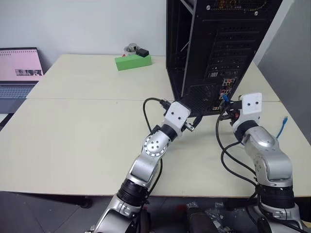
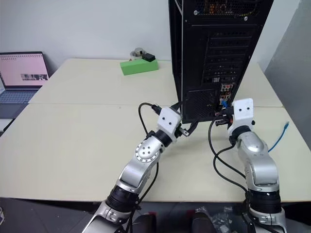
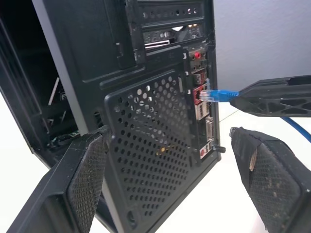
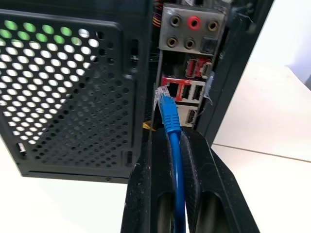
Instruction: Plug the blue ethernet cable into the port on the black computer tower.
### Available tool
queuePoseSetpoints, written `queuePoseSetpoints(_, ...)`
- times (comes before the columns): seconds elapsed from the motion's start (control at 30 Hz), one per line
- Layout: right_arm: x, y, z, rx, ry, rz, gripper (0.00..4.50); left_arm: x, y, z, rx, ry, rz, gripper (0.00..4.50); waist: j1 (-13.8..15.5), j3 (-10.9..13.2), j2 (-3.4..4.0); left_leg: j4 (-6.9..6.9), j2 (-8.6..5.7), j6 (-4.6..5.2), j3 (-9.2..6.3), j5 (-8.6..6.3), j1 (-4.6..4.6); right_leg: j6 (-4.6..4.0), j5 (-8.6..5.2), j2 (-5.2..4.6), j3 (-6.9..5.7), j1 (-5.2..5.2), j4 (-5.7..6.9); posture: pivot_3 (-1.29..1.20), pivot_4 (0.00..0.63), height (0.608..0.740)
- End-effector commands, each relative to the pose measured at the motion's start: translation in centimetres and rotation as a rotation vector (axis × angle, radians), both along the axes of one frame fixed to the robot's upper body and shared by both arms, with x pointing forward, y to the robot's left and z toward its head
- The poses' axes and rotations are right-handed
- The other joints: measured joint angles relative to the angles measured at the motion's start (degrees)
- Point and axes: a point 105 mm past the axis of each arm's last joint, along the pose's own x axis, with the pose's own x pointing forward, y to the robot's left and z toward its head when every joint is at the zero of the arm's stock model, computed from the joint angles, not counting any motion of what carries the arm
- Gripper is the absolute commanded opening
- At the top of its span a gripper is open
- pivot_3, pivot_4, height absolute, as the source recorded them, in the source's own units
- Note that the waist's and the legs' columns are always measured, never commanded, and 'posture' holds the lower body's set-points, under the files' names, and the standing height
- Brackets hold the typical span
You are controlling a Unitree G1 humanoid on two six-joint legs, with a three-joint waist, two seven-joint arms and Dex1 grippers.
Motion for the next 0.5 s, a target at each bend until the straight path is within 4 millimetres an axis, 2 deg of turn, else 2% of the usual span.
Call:
queuePoseSetpoints(0.03, 0.08, -0.32, 1.64, 0.006, -0.066, -0.020, 0.00, -0.48, -0.54, 1.39, -0.032, -0.044, -0.022, 4.14, 0.02, 0.00, 0.00, 0.00, 0.00, 0.00, 0.00, 0.00, 0.00, 0.00, 0.00, 0.00, 0.00, 0.00, 0.00, 0.00, 0.150, 0.740)
queuePoseSetpoints(0.5, 0.44, -0.41, 1.98, 0.017, -0.076, -0.030, 0.00, -1.40, -1.38, 1.57, -0.068, -0.005, -0.128, 4.14, -0.01, 0.00, 0.00, -0.01, 0.00, 0.00, 0.00, 0.00, 0.00, 0.00, 0.00, 0.00, 0.00, 0.00, 0.00, 0.00, 0.150, 0.740)
